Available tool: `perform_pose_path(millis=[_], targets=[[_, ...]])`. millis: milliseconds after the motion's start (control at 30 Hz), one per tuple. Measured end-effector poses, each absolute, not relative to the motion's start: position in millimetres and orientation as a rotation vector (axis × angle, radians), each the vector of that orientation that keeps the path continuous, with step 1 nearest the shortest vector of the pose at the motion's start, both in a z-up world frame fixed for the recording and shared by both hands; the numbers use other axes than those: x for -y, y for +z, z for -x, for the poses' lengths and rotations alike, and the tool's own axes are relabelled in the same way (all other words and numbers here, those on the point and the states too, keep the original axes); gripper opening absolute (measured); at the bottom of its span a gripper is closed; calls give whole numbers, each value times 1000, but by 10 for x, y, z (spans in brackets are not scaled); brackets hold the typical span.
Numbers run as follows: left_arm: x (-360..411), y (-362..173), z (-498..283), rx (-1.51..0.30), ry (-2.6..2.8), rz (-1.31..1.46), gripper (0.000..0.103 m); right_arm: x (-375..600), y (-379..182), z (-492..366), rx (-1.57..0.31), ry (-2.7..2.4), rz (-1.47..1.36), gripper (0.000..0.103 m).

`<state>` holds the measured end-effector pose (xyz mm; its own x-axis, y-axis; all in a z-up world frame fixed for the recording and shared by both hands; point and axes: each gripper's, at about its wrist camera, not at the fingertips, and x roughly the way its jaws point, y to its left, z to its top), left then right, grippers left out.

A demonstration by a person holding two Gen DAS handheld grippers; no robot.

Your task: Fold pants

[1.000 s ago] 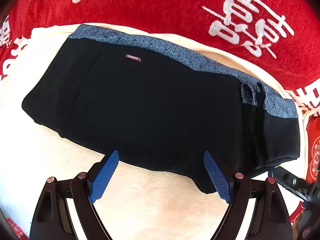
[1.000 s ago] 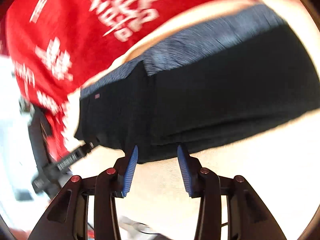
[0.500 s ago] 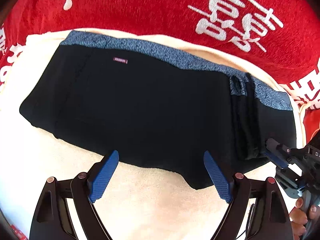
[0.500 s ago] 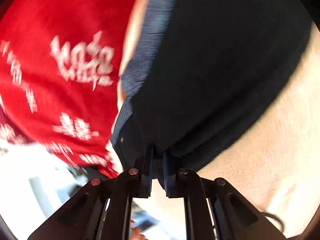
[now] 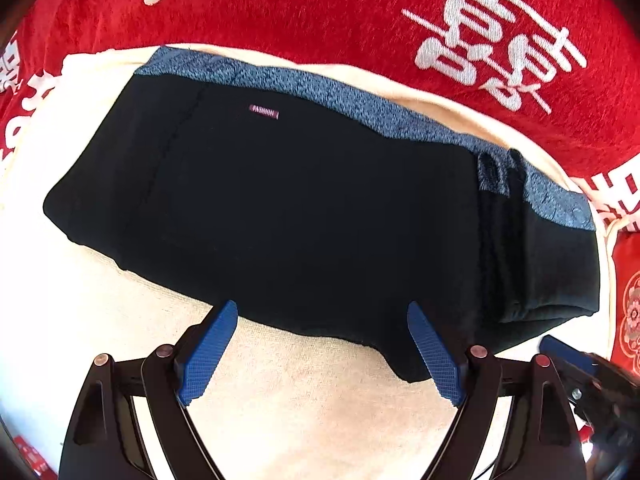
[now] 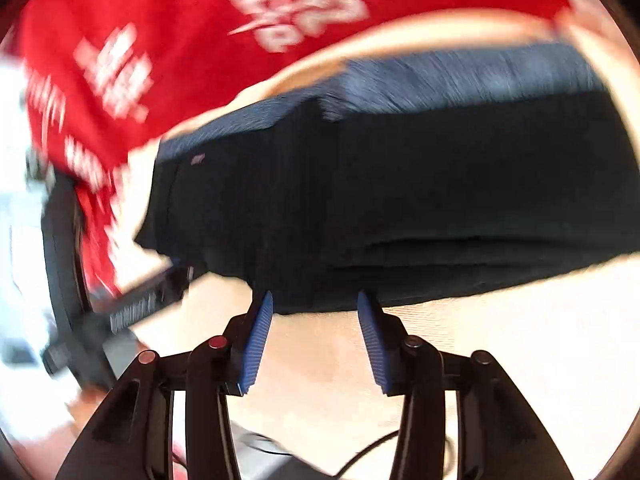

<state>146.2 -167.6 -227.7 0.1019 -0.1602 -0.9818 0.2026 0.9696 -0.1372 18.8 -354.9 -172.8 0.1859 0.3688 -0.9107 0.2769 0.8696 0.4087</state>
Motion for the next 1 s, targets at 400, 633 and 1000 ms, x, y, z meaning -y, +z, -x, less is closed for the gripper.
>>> perform_pose_path(millis=[400, 633, 1000], targets=[[1598, -2359, -1546, -1467, -246, -17, 87, 3576, -2117, -492, -1455, -70, -310, 76], [1504, -2363, -1571, -1467, -235, -10, 87, 3300, -2129, -432, -1485, -25, -71, 82], [1390, -2413, -1649, -1456, -216, -14, 87, 3358, -2177, -603, -1488, -44, -144, 94]])
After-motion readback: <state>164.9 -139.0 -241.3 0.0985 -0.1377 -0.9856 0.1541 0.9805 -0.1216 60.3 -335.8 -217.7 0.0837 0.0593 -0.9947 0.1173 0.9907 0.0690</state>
